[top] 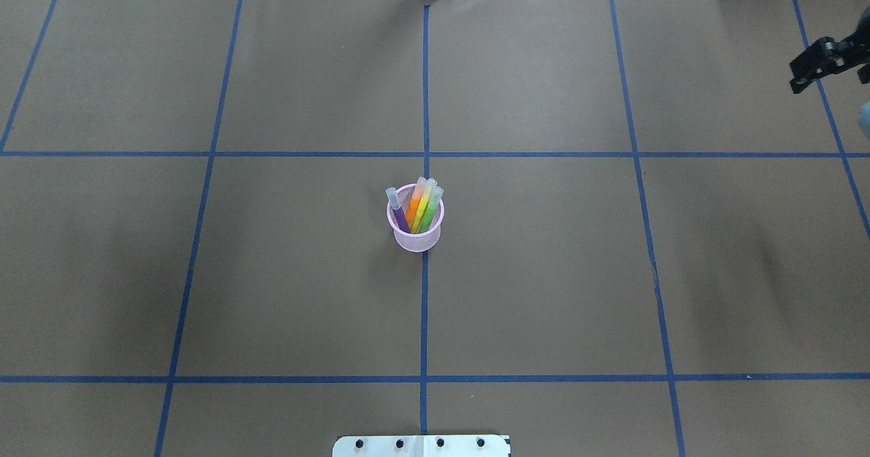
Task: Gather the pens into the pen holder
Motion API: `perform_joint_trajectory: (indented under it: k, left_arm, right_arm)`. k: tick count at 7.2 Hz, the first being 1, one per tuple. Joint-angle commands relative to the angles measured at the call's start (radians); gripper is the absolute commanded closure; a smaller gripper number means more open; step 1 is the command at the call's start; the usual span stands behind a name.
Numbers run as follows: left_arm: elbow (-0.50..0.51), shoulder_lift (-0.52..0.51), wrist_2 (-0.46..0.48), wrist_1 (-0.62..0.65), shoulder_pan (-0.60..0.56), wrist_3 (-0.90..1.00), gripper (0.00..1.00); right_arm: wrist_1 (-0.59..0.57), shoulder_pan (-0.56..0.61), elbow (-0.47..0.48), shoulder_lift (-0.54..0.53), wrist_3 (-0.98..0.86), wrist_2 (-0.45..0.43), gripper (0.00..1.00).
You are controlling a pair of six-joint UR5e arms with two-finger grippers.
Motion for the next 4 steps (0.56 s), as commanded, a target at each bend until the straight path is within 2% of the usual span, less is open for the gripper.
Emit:
perform_joint_trajectory:
  k: [1,2,3,4]
  left_arm:
    - [-0.011,0.048,-0.004,-0.005,0.001,0.001,0.0]
    - [-0.004,0.053,-0.004,-0.007,0.001,0.001,0.0]
    - [-0.003,0.054,-0.004,-0.004,-0.001,0.003,0.0]
    - [0.002,0.063,-0.004,-0.004,-0.001,0.001,0.0]
  right_arm:
    - [0.058,0.117,-0.126,-0.067,-0.072,0.079,0.0]
    - [0.157,0.156,-0.209,-0.097,-0.075,0.155,0.0]
    - [0.263,0.167,-0.254,-0.123,-0.077,0.164,0.0]
    - [0.314,0.167,-0.256,-0.16,-0.084,0.162,0.0]
